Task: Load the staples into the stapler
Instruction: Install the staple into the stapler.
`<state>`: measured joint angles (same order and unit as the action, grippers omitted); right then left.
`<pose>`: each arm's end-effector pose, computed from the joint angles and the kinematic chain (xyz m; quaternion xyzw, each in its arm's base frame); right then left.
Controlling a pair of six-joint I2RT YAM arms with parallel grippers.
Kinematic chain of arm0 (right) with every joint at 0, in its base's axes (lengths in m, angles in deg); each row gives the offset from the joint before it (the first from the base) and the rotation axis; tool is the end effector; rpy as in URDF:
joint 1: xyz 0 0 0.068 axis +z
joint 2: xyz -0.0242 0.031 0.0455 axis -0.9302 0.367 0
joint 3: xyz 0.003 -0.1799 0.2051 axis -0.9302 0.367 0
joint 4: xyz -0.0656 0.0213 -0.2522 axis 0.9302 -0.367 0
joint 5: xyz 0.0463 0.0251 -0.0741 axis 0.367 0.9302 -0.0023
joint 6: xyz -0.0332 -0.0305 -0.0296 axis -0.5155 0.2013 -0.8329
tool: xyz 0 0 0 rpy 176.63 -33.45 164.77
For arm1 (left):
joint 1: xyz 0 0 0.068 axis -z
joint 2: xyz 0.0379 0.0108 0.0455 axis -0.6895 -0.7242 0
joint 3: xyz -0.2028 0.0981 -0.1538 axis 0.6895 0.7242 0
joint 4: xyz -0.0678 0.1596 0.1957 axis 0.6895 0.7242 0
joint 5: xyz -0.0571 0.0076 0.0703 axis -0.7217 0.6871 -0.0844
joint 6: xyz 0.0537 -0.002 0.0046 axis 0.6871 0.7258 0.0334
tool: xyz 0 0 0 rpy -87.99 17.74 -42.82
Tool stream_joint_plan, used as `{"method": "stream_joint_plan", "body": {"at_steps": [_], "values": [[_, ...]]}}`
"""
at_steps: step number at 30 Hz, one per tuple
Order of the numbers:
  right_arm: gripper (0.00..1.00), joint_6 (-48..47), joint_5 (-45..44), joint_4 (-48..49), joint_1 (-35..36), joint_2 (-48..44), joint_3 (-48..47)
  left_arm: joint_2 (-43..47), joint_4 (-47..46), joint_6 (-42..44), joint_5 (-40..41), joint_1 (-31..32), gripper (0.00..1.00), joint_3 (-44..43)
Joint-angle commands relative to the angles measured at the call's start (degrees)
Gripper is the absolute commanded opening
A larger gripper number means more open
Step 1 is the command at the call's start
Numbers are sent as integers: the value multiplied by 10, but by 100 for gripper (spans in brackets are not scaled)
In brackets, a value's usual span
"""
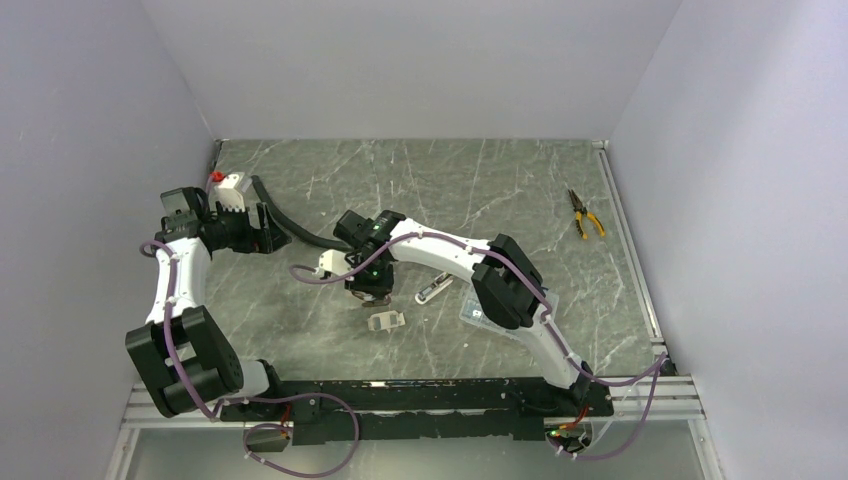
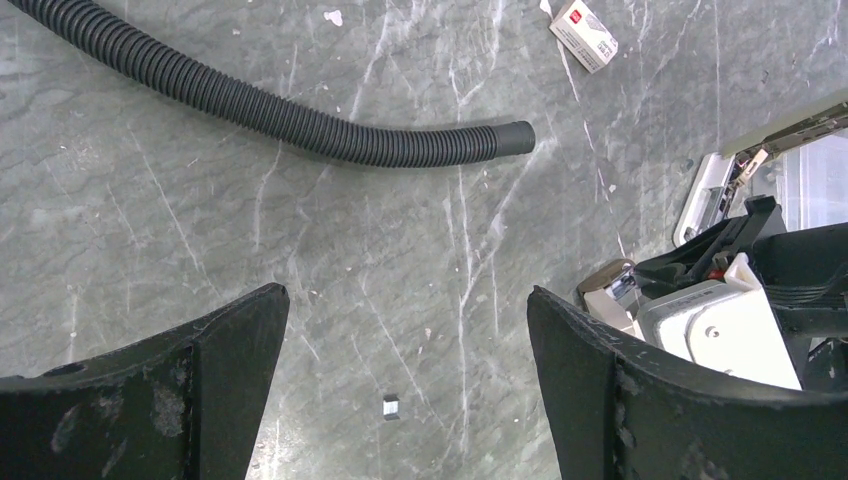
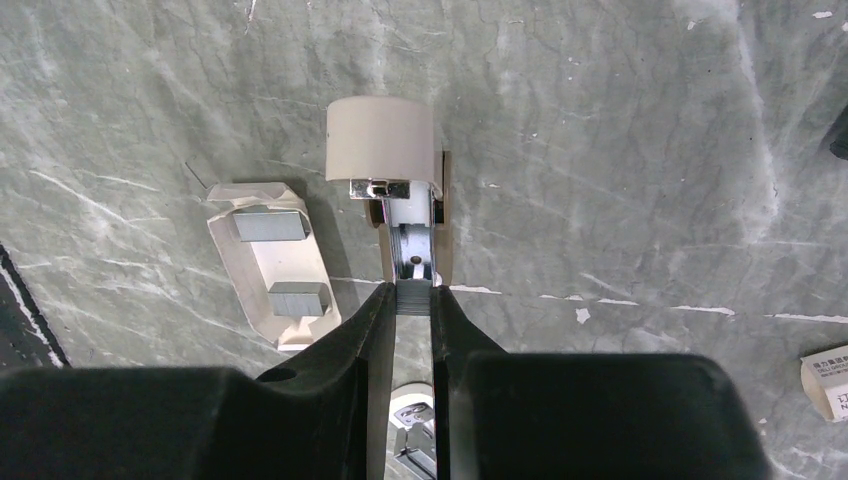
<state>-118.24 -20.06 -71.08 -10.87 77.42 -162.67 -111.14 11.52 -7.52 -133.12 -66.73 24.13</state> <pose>0.2401 0.3940 0.1899 -0.7140 0.6795 0.1397 0.0943 0.2543 0.0814 0.2639 0.0632 0.8799 -0.2436 0.4030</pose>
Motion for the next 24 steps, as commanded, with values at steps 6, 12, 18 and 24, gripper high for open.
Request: {"method": "stream_joint_plan", "body": {"at_steps": [6,12,18,24], "values": [[7,14,-1,-4,4,-21,-15,4,7,-8,-22,-7,94,-9],[7,21,-4,-11,3,-10,-25,3,9,-8,-26,-9,94,-10],[7,25,-3,-11,3,-6,-26,2,12,-8,-29,-10,94,-12],[7,28,-4,-12,4,-2,-28,-1,13,-8,-30,-13,94,-13]]}}
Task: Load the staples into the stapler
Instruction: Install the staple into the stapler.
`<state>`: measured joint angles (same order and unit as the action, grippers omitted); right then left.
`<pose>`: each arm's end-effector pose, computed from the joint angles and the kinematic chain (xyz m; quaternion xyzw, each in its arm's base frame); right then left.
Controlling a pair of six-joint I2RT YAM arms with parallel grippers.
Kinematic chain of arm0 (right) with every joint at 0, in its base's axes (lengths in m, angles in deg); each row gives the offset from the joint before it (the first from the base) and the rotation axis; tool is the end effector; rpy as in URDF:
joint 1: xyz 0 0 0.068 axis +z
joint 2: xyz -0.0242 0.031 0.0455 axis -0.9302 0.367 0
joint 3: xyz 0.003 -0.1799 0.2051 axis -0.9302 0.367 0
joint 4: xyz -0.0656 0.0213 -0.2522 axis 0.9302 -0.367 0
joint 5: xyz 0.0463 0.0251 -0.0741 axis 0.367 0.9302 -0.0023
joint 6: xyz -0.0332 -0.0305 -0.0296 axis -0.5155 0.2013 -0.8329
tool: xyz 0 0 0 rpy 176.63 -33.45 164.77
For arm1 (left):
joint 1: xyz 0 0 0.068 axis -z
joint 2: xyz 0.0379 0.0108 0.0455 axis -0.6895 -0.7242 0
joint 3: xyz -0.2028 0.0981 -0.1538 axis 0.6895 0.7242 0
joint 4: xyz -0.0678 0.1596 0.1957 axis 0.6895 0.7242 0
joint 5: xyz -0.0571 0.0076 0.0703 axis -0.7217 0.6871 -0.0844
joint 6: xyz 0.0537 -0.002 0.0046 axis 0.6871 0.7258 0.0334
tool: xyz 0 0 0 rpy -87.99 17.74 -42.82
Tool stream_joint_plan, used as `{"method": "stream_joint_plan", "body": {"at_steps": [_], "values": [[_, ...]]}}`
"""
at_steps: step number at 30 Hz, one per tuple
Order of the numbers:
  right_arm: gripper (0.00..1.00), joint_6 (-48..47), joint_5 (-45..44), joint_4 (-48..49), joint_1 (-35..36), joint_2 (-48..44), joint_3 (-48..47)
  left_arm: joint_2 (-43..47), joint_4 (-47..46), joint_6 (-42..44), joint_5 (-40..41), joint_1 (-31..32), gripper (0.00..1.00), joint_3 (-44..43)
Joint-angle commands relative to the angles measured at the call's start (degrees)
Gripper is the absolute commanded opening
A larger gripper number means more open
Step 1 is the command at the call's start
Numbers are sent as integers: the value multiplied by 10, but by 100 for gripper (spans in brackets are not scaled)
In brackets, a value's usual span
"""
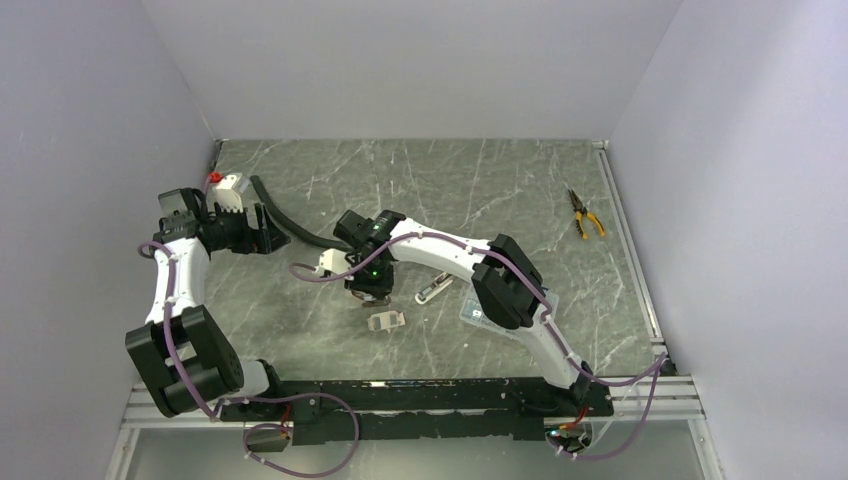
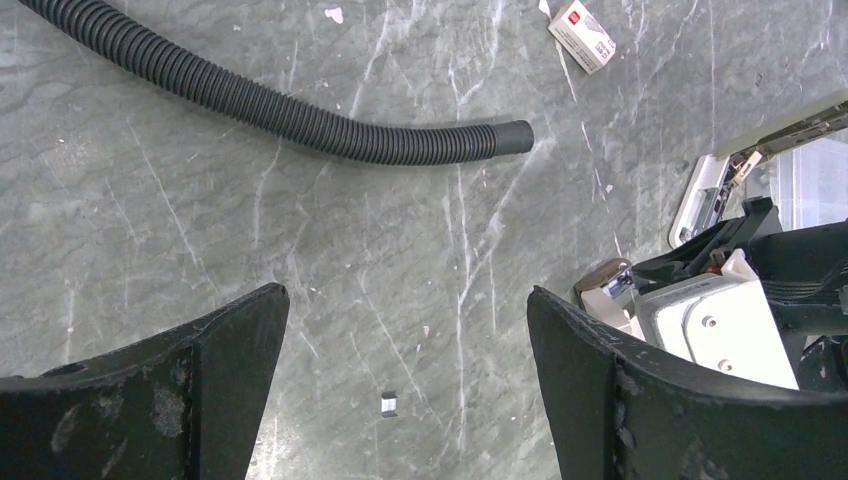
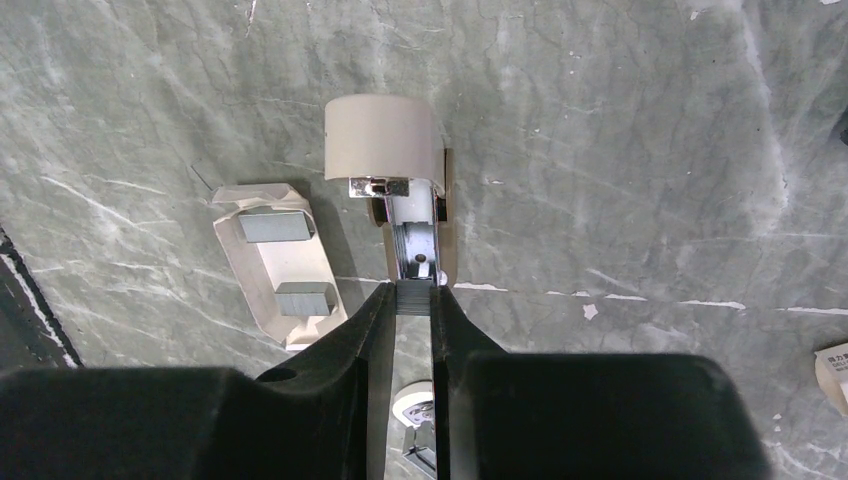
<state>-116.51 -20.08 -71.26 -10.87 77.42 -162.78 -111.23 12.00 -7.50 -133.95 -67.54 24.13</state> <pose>0.2401 0.3939 0.1903 -0.7037 0.6903 0.1408 0.0917 0.2527 0.0844 0.2633 0.0575 0.8792 -0.2490 0.4022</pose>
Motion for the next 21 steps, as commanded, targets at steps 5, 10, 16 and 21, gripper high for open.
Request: {"method": "stream_joint_plan", "body": {"at_steps": [5,10,16,21], "values": [[7,13,-5,-10,4,1,-27,0,9,-9,-22,-6,94,-12],[7,18,-4,-6,3,4,-27,1,8,-10,-22,-10,94,-13],[7,23,-5,-7,3,11,-32,-3,11,-11,-26,-14,94,-13],[6,25,-9,-6,3,13,-33,-5,12,-10,-30,-16,94,-14]]}}
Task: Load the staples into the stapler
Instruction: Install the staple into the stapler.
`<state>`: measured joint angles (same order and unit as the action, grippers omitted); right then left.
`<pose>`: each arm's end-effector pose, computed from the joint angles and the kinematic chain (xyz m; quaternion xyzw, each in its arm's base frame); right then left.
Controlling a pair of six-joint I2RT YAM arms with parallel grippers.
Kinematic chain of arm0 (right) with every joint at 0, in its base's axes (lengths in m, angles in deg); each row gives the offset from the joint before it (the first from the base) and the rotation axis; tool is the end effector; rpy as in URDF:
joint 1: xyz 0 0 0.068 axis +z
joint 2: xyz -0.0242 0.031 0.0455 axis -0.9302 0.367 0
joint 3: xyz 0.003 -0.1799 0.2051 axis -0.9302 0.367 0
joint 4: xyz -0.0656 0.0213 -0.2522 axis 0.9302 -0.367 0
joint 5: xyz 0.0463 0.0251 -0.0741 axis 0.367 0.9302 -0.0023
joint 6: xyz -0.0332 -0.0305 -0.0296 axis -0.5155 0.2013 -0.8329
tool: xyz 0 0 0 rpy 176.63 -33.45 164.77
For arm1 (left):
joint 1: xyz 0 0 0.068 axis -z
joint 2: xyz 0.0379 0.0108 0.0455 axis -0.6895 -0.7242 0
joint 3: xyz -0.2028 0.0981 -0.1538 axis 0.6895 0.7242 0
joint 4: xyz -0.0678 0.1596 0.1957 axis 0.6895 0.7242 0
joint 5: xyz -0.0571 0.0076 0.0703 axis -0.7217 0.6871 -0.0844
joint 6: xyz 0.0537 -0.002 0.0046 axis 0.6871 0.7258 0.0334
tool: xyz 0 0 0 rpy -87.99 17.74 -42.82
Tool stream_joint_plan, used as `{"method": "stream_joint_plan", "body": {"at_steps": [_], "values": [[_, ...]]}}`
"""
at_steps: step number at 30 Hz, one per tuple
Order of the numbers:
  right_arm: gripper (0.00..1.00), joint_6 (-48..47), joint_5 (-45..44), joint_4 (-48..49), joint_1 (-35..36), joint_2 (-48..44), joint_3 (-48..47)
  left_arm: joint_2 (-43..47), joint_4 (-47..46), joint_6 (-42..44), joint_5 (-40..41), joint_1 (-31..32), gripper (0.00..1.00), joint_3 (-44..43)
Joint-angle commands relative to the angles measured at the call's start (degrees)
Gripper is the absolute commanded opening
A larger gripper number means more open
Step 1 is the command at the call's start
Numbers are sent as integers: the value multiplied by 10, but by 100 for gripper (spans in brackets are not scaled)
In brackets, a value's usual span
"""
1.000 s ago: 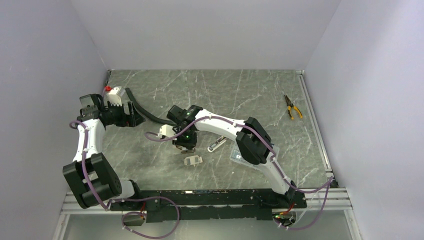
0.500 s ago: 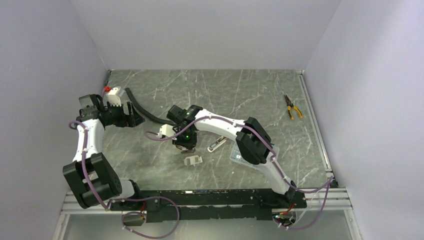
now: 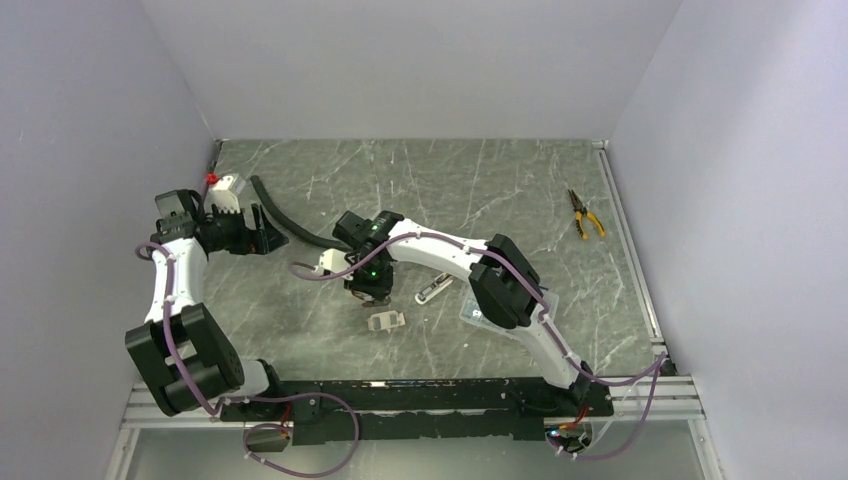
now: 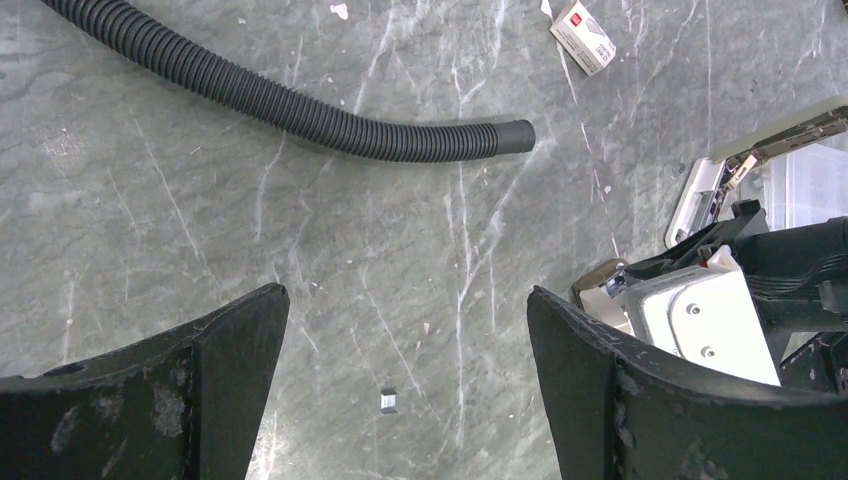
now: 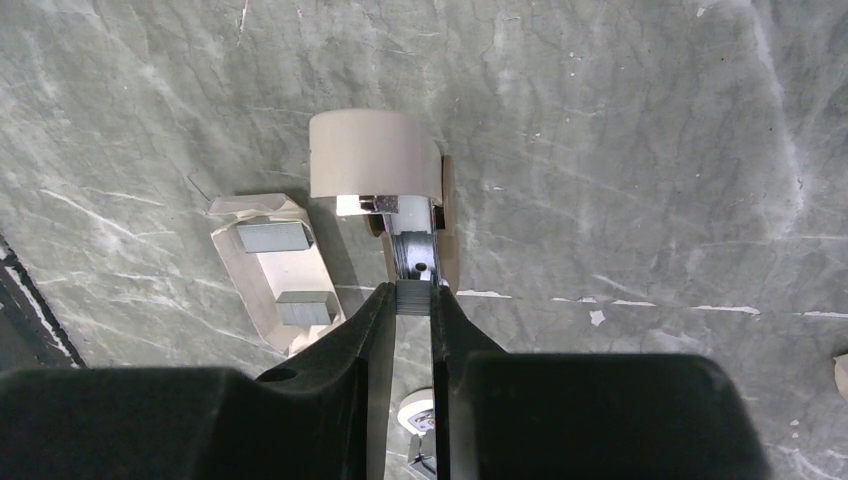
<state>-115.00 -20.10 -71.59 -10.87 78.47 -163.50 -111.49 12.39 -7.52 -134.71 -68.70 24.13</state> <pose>0.2414 0.3959 0.1856 -0.6945 0.7005 0.1406 0.0843 0.2510 0.0892 0.2621 0.0484 0.8789 -0.2530 0.4014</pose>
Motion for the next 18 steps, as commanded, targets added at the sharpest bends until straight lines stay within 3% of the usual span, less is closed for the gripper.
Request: {"method": "stream_joint_plan", "body": {"at_steps": [1,18], "values": [[6,10,-11,-4,3,3,-26,-3,9,-9,-23,-5,94,-14],[6,16,-14,-4,3,10,-24,-4,11,-9,-32,-13,94,-14]]}}
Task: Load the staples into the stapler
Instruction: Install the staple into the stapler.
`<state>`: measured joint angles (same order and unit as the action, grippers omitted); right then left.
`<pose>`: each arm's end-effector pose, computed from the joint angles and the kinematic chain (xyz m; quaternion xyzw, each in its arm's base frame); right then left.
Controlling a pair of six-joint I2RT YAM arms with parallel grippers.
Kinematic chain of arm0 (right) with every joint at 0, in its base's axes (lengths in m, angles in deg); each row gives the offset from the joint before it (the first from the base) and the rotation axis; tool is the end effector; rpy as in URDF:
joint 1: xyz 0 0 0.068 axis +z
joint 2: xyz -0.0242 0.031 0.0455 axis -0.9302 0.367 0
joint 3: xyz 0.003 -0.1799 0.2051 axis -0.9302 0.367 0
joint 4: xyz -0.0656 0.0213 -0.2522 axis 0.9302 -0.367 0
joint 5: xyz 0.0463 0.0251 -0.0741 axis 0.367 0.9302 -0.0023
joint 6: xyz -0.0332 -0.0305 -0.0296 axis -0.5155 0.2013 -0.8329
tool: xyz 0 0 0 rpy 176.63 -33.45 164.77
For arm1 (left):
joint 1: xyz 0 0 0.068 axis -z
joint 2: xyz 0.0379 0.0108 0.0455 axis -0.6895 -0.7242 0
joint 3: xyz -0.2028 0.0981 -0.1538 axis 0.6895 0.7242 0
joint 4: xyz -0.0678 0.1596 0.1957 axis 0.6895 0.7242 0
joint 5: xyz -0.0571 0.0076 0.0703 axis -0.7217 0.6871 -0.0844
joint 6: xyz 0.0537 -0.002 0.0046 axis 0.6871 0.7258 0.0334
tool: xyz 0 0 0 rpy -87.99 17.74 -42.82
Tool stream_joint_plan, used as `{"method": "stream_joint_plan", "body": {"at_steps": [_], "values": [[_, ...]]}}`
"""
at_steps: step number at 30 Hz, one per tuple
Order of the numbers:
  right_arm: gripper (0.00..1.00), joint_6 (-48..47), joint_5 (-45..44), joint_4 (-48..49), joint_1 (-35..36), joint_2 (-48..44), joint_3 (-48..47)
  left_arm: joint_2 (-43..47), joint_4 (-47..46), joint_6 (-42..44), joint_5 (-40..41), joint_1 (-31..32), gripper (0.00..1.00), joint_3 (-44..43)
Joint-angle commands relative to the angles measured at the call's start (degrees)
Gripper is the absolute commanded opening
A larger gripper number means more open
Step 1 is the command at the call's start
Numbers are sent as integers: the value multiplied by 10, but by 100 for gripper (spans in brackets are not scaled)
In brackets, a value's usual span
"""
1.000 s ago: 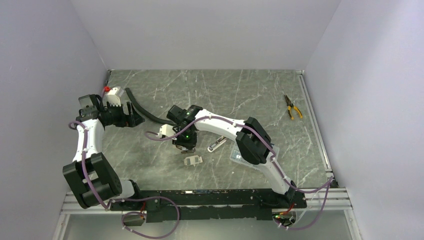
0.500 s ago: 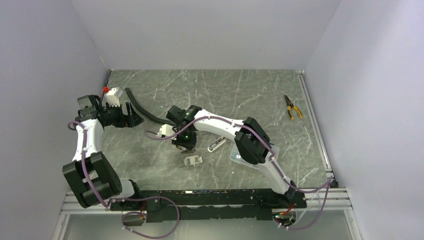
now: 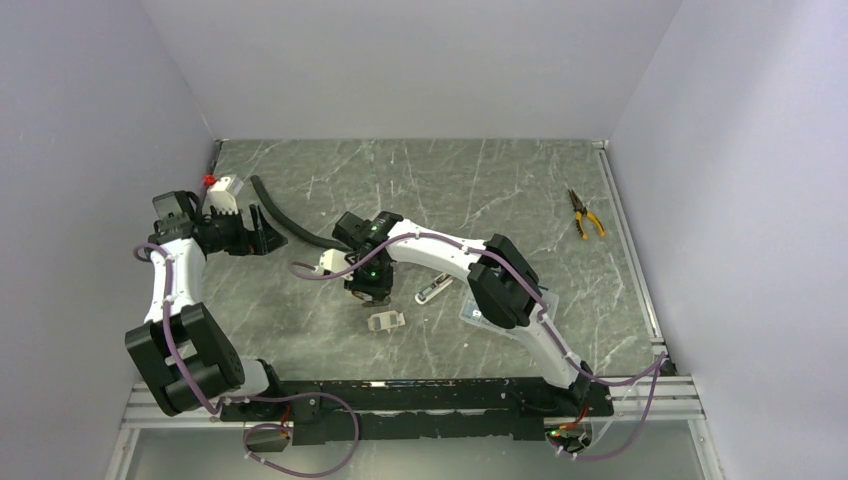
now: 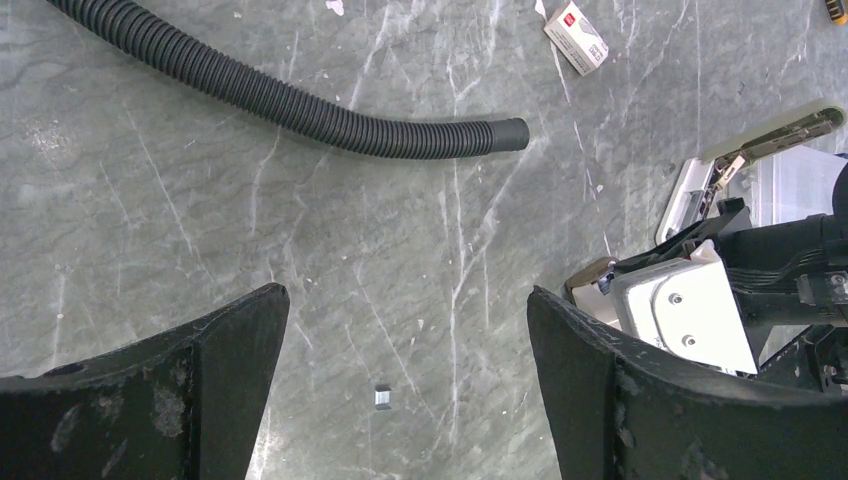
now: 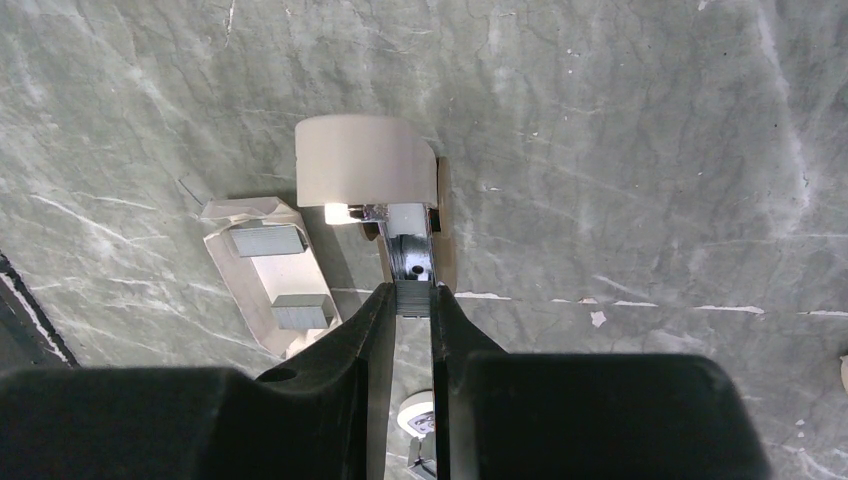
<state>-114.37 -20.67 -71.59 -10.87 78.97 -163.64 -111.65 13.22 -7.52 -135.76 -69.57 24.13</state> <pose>0.2422 0.3965 0.1823 -0.6906 0.7056 0.1356 0.0818 0.2489 0.0921 0.2610 0.0411 0.8782 -0.2615 0.3984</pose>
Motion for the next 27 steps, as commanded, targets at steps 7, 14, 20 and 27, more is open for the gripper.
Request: {"method": "stream_joint_plan", "body": {"at_steps": [7,14,20,27], "values": [[6,15,-7,-1,4,6,-22,-4,4,-9,-24,-8,94,-15],[6,21,-5,2,4,10,-21,-6,6,-9,-28,-11,94,-16],[6,24,-10,11,3,8,-8,-7,8,-8,-30,-13,94,-17],[7,28,-11,20,4,9,-2,-5,12,-7,-31,-15,94,-18]]}}
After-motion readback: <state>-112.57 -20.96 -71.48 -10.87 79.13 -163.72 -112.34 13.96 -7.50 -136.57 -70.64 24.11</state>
